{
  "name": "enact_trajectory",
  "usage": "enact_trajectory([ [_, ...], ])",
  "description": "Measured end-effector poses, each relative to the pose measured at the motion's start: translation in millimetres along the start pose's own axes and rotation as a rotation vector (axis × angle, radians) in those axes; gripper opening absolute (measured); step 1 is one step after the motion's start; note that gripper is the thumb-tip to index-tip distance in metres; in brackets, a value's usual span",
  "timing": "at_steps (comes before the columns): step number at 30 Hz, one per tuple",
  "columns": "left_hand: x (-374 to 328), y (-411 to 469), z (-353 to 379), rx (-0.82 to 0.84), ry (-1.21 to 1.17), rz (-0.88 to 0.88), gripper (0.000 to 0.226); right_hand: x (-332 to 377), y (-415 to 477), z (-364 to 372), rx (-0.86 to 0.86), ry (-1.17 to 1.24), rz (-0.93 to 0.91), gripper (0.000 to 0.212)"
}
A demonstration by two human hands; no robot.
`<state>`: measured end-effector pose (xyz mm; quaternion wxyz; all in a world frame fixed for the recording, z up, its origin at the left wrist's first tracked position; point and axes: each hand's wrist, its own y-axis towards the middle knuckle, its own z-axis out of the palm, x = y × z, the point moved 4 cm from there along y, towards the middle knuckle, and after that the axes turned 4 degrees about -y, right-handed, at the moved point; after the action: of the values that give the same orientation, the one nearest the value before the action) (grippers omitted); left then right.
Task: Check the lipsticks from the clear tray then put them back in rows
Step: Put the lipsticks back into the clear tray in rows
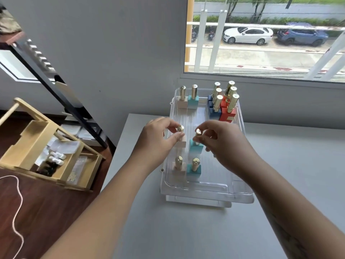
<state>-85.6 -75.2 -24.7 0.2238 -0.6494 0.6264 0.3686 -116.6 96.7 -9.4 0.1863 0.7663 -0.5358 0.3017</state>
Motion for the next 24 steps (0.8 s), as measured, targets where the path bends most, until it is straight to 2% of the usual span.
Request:
enact_trajectory([
  [5, -7.3, 48.9, -8.1, -0.024, -0.007, -0.023, 0.009, 5.1, 38.9, -19.2, -0.108, 0.072, 0.032, 0.012],
  [9, -10.4, 79.4, -6.5, -0.019, 0.032, -0.051, 0.012, 12.3, 74.6, -16.9, -0.164, 0.001, 0.014, 0.013],
  [24, 8.4, 112.1, 8.9, -0.070, 0.060, -0.107, 0.007, 9.6, 120.6, -1.9, -0.111, -0.214, 0.109, 0.012],
])
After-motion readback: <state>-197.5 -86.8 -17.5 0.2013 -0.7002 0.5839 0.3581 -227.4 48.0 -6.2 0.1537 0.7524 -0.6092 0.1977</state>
